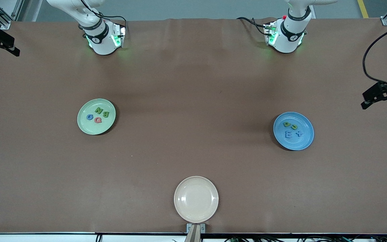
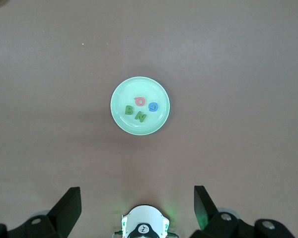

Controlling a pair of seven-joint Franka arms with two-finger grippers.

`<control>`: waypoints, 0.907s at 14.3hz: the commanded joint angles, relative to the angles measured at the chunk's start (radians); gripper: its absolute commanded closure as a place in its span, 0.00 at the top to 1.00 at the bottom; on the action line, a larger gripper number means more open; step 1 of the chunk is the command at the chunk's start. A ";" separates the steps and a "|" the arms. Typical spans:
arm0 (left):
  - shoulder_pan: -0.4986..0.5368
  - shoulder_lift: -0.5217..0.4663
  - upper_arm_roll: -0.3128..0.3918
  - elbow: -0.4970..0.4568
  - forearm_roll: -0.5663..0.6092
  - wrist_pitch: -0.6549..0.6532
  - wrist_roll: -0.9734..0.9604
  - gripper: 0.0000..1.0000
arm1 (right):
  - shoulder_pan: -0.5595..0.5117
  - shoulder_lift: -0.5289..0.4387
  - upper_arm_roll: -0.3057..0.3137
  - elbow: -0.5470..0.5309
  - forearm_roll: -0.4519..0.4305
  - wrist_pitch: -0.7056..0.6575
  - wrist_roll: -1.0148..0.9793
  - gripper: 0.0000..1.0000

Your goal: Sort upper and lower case letters into plates

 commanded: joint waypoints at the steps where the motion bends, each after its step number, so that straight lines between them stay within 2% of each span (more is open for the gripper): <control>1: -0.009 -0.007 0.007 0.101 -0.013 -0.095 -0.017 1.00 | 0.004 -0.012 -0.001 -0.010 -0.012 0.008 -0.006 1.00; 4: -0.006 -0.010 -0.013 0.121 -0.013 -0.129 -0.115 1.00 | 0.003 -0.012 -0.002 -0.008 -0.006 0.008 -0.006 1.00; 13: -0.003 -0.025 -0.024 0.147 -0.008 -0.238 -0.100 1.00 | 0.000 -0.014 -0.002 -0.007 0.002 0.005 0.037 1.00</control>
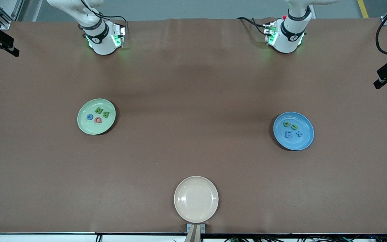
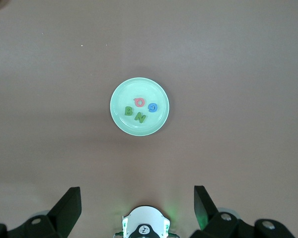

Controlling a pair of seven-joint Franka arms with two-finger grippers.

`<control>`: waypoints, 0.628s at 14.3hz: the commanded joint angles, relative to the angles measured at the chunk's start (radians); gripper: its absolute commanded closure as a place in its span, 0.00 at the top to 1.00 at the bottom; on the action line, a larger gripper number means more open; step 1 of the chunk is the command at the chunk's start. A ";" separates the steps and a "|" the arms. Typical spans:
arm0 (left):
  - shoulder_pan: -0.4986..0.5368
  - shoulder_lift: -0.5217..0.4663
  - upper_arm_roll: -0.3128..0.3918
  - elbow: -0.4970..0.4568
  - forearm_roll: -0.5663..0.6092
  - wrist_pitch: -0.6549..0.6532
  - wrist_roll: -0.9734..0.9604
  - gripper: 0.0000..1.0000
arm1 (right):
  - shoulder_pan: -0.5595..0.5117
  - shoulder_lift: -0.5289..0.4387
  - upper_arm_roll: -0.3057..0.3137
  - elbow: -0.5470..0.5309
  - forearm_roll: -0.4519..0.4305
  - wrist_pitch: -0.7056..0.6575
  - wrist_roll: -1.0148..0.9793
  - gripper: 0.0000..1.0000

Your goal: Sort upper and lower case letters into plates

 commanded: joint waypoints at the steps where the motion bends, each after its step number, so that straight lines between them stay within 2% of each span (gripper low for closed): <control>1: -0.001 -0.006 0.001 0.005 -0.008 -0.028 0.011 1.00 | 0.000 -0.012 0.000 -0.008 0.003 0.001 0.028 1.00; 9: -0.001 -0.006 0.001 0.002 -0.010 -0.028 0.012 1.00 | -0.002 -0.012 -0.003 -0.008 0.026 0.004 0.025 1.00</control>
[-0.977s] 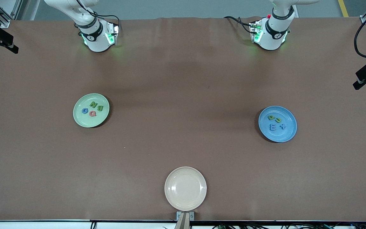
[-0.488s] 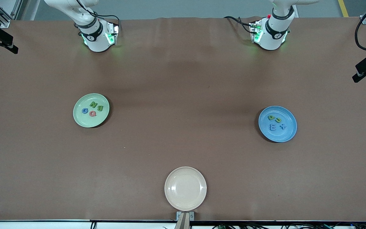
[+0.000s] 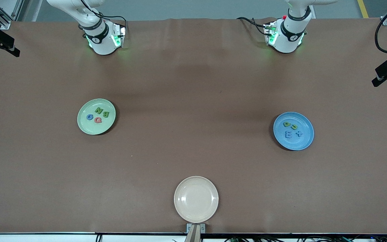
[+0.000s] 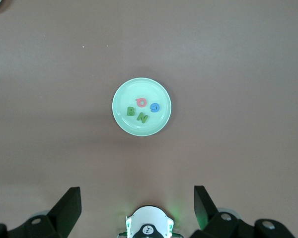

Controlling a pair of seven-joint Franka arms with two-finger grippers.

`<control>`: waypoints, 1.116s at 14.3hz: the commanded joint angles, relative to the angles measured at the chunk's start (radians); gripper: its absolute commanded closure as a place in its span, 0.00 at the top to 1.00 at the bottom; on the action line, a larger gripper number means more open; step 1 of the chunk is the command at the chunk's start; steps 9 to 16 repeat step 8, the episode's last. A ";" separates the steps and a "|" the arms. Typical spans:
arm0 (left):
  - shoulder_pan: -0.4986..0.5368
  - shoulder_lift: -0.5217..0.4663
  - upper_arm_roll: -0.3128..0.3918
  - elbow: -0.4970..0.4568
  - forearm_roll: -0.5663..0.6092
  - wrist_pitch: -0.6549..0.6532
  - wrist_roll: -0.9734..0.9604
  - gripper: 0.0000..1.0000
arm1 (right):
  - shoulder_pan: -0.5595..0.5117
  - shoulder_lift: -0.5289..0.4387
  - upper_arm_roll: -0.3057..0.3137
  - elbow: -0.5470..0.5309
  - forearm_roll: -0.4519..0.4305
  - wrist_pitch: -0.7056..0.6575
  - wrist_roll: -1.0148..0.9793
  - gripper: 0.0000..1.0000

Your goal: Sort upper and lower case letters into plates

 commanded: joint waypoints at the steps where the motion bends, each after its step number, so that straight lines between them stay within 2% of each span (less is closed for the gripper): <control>1: -0.001 -0.006 0.001 0.004 -0.008 -0.015 0.011 1.00 | -0.002 -0.012 -0.003 -0.008 0.015 0.003 0.012 1.00; 16: -0.004 -0.006 0.001 0.004 -0.002 -0.015 0.011 1.00 | -0.002 -0.012 -0.003 -0.008 0.014 -0.002 0.011 1.00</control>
